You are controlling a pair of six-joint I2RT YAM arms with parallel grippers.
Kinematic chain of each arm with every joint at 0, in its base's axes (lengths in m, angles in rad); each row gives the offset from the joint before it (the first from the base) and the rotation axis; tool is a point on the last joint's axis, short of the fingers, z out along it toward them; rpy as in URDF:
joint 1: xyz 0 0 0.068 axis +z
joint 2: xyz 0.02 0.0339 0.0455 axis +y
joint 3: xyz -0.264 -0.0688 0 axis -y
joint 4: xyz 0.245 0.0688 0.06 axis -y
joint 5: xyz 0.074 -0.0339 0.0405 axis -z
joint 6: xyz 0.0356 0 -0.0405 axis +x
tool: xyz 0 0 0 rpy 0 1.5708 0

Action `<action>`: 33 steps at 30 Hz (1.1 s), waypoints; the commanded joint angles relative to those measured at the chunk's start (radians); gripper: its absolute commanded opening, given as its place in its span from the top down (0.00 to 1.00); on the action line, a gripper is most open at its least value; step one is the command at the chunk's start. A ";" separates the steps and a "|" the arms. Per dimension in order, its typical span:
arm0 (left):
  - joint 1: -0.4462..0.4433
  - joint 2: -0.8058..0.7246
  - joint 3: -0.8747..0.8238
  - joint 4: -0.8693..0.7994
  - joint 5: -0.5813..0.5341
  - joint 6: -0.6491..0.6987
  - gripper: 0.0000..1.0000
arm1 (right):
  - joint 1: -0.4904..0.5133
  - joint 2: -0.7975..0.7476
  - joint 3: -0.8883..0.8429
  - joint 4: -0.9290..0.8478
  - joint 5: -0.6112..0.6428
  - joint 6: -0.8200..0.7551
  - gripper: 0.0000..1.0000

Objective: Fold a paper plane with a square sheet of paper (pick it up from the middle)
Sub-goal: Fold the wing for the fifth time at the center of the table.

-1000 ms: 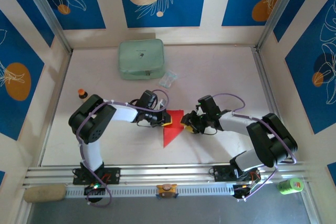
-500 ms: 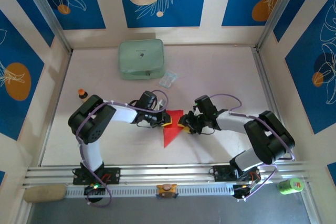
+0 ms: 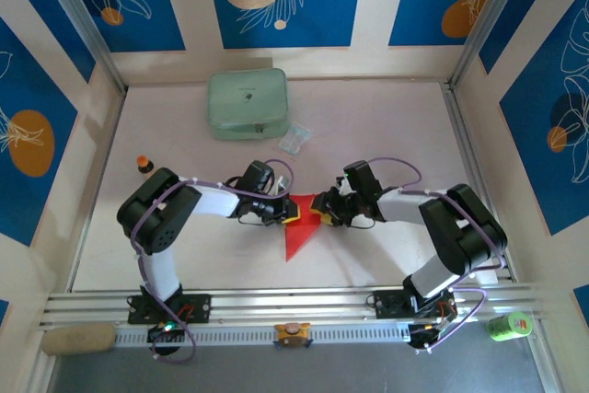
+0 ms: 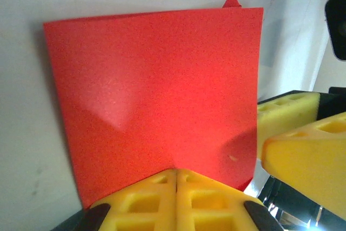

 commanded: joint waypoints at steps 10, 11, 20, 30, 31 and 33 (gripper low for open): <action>0.004 -0.041 -0.026 -0.016 -0.016 -0.005 0.92 | -0.031 0.059 0.062 0.025 -0.112 -0.177 0.74; 0.004 -0.043 -0.024 -0.016 -0.014 -0.005 0.92 | -0.032 0.067 0.068 0.014 -0.108 -0.180 0.75; 0.004 -0.104 -0.002 -0.048 -0.019 0.018 0.82 | -0.033 0.051 0.071 -0.028 -0.058 -0.125 0.96; 0.004 -0.084 -0.007 -0.097 -0.056 0.022 0.90 | -0.020 -0.095 -0.053 0.001 0.086 0.058 0.97; 0.004 -0.072 -0.007 -0.084 -0.048 0.019 0.91 | -0.020 -0.104 -0.053 -0.006 0.084 0.055 0.96; 0.004 -0.053 -0.007 -0.063 -0.032 0.013 0.92 | -0.020 -0.113 -0.056 -0.014 0.067 0.051 0.95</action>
